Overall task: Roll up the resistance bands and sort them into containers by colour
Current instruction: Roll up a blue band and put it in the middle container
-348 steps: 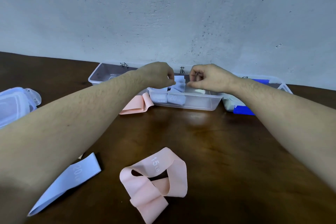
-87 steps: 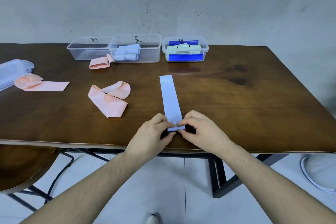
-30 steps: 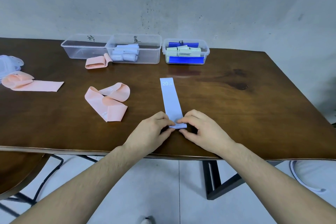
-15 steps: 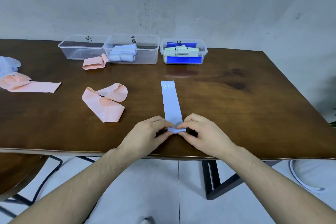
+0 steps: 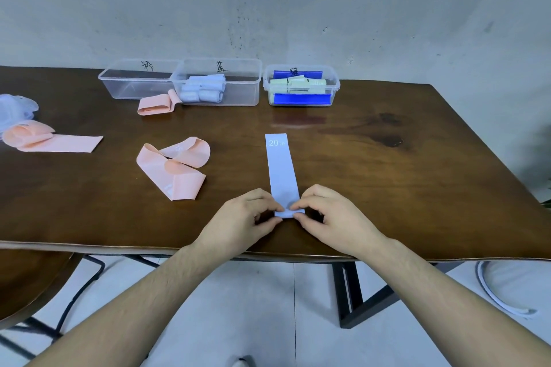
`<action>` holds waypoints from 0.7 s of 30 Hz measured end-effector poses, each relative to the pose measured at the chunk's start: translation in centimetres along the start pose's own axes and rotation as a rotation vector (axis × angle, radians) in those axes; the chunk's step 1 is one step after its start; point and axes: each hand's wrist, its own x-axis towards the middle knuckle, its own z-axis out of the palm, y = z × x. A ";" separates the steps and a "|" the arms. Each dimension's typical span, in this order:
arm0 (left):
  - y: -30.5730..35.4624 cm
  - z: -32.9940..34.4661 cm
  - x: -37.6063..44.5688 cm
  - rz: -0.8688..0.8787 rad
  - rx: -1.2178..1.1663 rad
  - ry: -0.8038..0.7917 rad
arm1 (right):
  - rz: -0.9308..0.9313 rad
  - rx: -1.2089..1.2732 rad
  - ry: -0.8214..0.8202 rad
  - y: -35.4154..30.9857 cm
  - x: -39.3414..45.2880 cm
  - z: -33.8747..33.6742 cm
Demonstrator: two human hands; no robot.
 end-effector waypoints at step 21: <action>0.3 0.0 0.3 -0.002 0.035 0.007 | -0.034 -0.031 -0.012 0.2 1.1 -0.4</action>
